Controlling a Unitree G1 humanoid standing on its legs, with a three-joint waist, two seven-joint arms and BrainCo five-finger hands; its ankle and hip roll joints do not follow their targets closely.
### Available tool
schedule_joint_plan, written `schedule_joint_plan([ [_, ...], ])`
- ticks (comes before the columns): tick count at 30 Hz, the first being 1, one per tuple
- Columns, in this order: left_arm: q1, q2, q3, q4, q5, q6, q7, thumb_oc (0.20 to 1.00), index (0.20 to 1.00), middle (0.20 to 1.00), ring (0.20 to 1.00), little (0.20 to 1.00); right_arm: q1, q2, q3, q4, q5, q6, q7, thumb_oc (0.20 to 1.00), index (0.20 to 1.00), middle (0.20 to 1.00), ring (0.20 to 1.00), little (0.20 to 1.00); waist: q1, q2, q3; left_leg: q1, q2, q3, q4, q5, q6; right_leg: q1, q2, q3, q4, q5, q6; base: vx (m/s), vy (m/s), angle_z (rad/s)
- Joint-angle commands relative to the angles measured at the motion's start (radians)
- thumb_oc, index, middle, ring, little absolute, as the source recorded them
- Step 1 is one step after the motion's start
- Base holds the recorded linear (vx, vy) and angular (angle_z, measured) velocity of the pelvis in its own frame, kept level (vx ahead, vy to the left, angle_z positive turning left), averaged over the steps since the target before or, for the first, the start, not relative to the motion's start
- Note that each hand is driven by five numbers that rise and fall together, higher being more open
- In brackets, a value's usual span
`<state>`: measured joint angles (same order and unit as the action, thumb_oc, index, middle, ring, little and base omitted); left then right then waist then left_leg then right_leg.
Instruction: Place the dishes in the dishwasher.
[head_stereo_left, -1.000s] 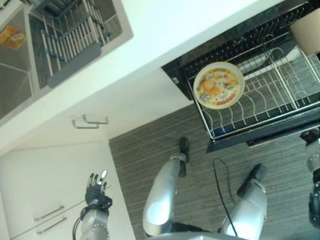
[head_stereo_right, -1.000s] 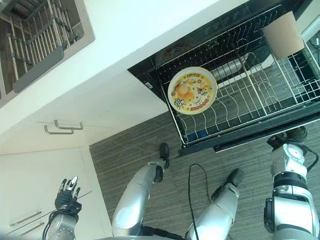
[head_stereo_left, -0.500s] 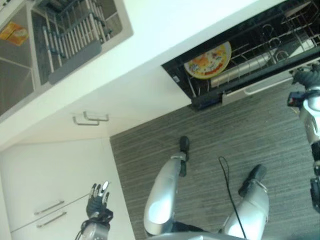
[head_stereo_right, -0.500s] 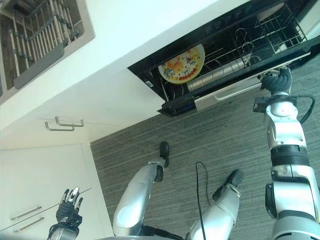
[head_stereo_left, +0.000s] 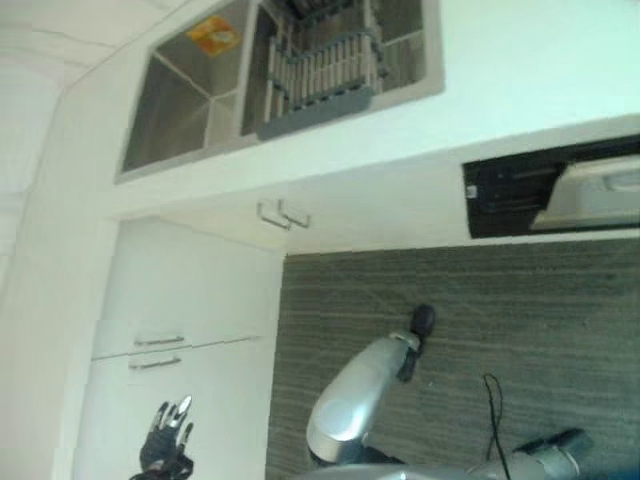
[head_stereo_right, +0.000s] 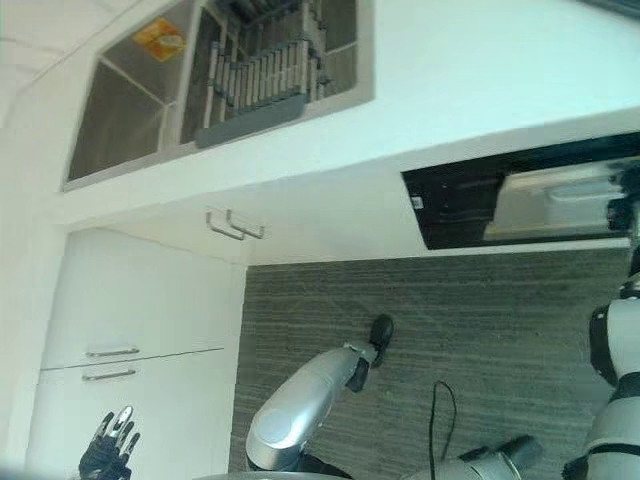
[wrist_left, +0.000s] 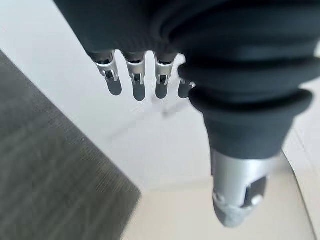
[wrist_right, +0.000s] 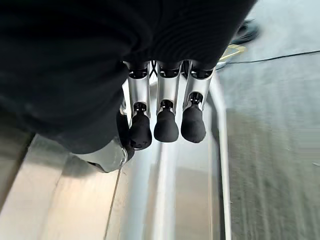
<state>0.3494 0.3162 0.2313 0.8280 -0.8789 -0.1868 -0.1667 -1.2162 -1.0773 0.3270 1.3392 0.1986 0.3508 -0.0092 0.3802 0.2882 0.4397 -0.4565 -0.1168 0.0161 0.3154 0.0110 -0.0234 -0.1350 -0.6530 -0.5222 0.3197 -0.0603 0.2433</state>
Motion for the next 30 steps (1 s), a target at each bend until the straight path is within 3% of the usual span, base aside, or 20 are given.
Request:
schedule_joint_plan([
  [1, -0.026, 0.135, -0.035, 0.029, 0.054, -0.014, -0.034, 1.000, 1.000, 1.000, 1.000, 1.000, -0.414, -0.055, 0.229, -0.276, 0.060, -0.245, -0.032, 0.200, 0.200, 0.200, 0.200, 0.200, 0.116, -0.005, -0.115, 0.031, 0.069, -0.043, -0.072, 0.031, -0.091, 0.007, 0.037, 0.004, 0.099, -0.057, -0.037, 0.08, 0.058, 0.34],
  [3, -0.016, 0.133, -0.017, 0.057, 0.080, -0.032, -0.053, 1.000, 1.000, 1.000, 1.000, 1.000, -0.455, -0.076, 0.255, -0.245, 0.112, -0.244, -0.011, 0.200, 0.200, 0.200, 0.200, 0.200, 0.124, -0.022, -0.123, 0.028, 0.073, -0.038, -0.054, 0.025, -0.096, 0.054, 0.041, -0.029, 0.071, -0.050, -0.035, 0.03, 0.005, 0.21],
  [7, -0.016, 0.145, -0.019, 0.068, 0.099, -0.048, -0.077, 1.000, 1.000, 1.000, 1.000, 1.000, -0.427, -0.074, 0.254, -0.206, 0.068, -0.218, 0.059, 0.200, 0.200, 0.200, 0.200, 0.200, 0.125, -0.051, -0.121, 0.030, 0.099, -0.030, -0.041, 0.025, -0.103, 0.099, 0.069, -0.048, 0.039, -0.051, -0.038, 0.01, -0.014, 0.05],
  [9, -0.020, 0.142, -0.012, 0.056, 0.129, -0.011, -0.088, 1.000, 1.000, 1.000, 1.000, 1.000, -0.362, -0.089, 0.229, -0.190, 0.133, -0.209, 0.074, 0.200, 0.200, 0.200, 0.200, 0.200, 0.125, -0.068, -0.114, 0.036, 0.116, -0.035, -0.045, 0.029, -0.111, 0.140, 0.098, -0.061, -0.013, -0.044, -0.040, -0.02, -0.007, -0.06],
  [12, -0.023, 0.140, 0.007, -0.010, 0.177, -0.055, -0.155, 1.000, 1.000, 1.000, 1.000, 1.000, -0.128, -0.111, 0.053, -0.208, 0.211, -0.252, 0.087, 0.200, 0.200, 0.200, 0.200, 0.200, 0.130, -0.123, -0.088, 0.035, 0.144, -0.053, -0.047, 0.034, -0.113, 0.181, 0.128, -0.087, -0.059, -0.021, -0.039, 0.01, -0.182, -0.03],
  [14, -0.013, 0.159, 0.016, -0.082, 0.196, -0.058, -0.147, 1.000, 1.000, 1.000, 1.000, 1.000, 0.132, -0.085, -0.118, -0.294, 0.248, -0.295, 0.062, 0.200, 0.200, 0.200, 0.200, 0.200, 0.131, -0.173, -0.073, 0.037, 0.163, -0.066, -0.046, 0.033, -0.114, 0.207, 0.161, -0.096, -0.096, -0.005, -0.040, 0.00, -0.234, 0.10],
  [16, -0.013, 0.181, 0.001, -0.133, 0.225, -0.074, -0.101, 1.000, 1.000, 1.000, 1.000, 1.000, 0.399, 0.017, -0.275, -0.415, 0.317, -0.319, 0.027, 0.200, 0.200, 0.200, 0.200, 0.200, 0.116, -0.227, -0.055, 0.034, 0.192, -0.063, -0.036, 0.027, -0.112, 0.233, 0.211, -0.087, -0.152, 0.016, -0.041, -0.03, -0.132, 0.12],
  [18, -0.024, 0.191, -0.013, -0.160, 0.260, -0.074, -0.050, 1.000, 1.000, 1.000, 1.000, 1.000, 0.590, 0.122, -0.359, -0.498, 0.315, -0.328, 0.011, 0.200, 0.200, 0.200, 0.200, 0.200, 0.106, -0.270, -0.049, 0.039, 0.205, -0.055, -0.026, 0.010, -0.108, 0.251, 0.230, -0.078, -0.194, 0.051, -0.039, 0.03, -0.027, -0.17],
  [20, -0.038, 0.185, -0.032, -0.172, 0.298, -0.081, -0.001, 1.000, 1.000, 1.000, 1.000, 1.000, 0.780, 0.233, -0.393, -0.578, 0.363, -0.356, 0.003, 0.200, 0.200, 0.200, 0.200, 0.200, 0.091, -0.321, -0.051, 0.052, 0.222, -0.047, -0.011, -0.019, -0.102, 0.276, 0.246, -0.067, -0.235, 0.091, -0.029, 0.12, 0.034, -0.23],
  [22, -0.054, 0.169, -0.060, -0.158, 0.305, -0.093, 0.017, 1.000, 1.000, 1.000, 1.000, 1.000, 0.897, 0.349, -0.364, -0.646, 0.315, -0.395, 0.018, 0.200, 0.200, 0.200, 0.200, 0.200, 0.063, -0.375, -0.065, 0.092, 0.222, -0.036, -0.020, -0.050, -0.084, 0.291, 0.239, -0.046, -0.235, 0.170, -0.007, 0.13, 0.137, -0.11],
  [23, -0.054, 0.169, -0.060, -0.158, 0.305, -0.093, 0.017, 1.000, 1.000, 1.000, 1.000, 1.000, 0.897, 0.349, -0.364, -0.646, 0.315, -0.395, 0.018, 0.200, 0.200, 0.200, 0.200, 0.200, 0.063, -0.375, -0.065, 0.092, 0.222, -0.036, -0.020, -0.050, -0.084, 0.291, 0.239, -0.046, -0.235, 0.170, -0.007, 0.14, 0.169, -0.24],
  [25, -0.079, 0.154, -0.079, -0.149, 0.321, -0.096, 0.031, 1.000, 1.000, 1.000, 1.000, 1.000, 0.963, 0.432, -0.340, -0.702, 0.280, -0.405, 0.034, 0.200, 0.200, 0.200, 0.200, 0.200, 0.034, -0.414, -0.082, 0.139, 0.211, -0.021, -0.047, -0.070, -0.062, 0.286, 0.218, -0.019, -0.174, 0.239, 0.003, 0.13, 0.159, -0.26],
  [27, -0.093, 0.150, -0.095, -0.145, 0.352, -0.112, 0.042, 1.000, 1.000, 1.000, 1.000, 1.000, 1.020, 0.488, -0.347, -0.717, 0.289, -0.419, 0.063, 0.200, 0.200, 0.200, 0.200, 0.200, 0.001, -0.426, -0.101, 0.175, 0.202, -0.020, -0.075, -0.081, -0.044, 0.273, 0.219, 0.039, -0.136, 0.256, 0.002, 0.12, 0.139, 0.02],
  [28, -0.099, 0.151, -0.107, -0.150, 0.347, -0.100, 0.041, 1.000, 1.000, 1.000, 1.000, 1.000, 1.050, 0.513, -0.349, -0.719, 0.283, -0.429, 0.065, 0.200, 0.200, 0.200, 0.200, 0.200, -0.031, -0.432, -0.116, 0.187, 0.186, -0.012, -0.100, -0.059, -0.023, 0.248, 0.236, 0.089, -0.136, 0.258, -0.014, 0.11, 0.136, -0.03],
  [30, -0.114, 0.147, -0.135, -0.152, 0.319, -0.073, 0.056, 1.000, 1.000, 1.000, 1.000, 1.000, 1.098, 0.560, -0.338, -0.709, 0.267, -0.447, 0.063, 0.200, 0.200, 0.200, 0.200, 0.200, -0.086, -0.430, -0.141, 0.224, 0.182, -0.023, -0.152, -0.057, -0.009, 0.216, 0.310, 0.183, -0.162, 0.191, -0.036, 0.14, 0.049, 0.22],
])
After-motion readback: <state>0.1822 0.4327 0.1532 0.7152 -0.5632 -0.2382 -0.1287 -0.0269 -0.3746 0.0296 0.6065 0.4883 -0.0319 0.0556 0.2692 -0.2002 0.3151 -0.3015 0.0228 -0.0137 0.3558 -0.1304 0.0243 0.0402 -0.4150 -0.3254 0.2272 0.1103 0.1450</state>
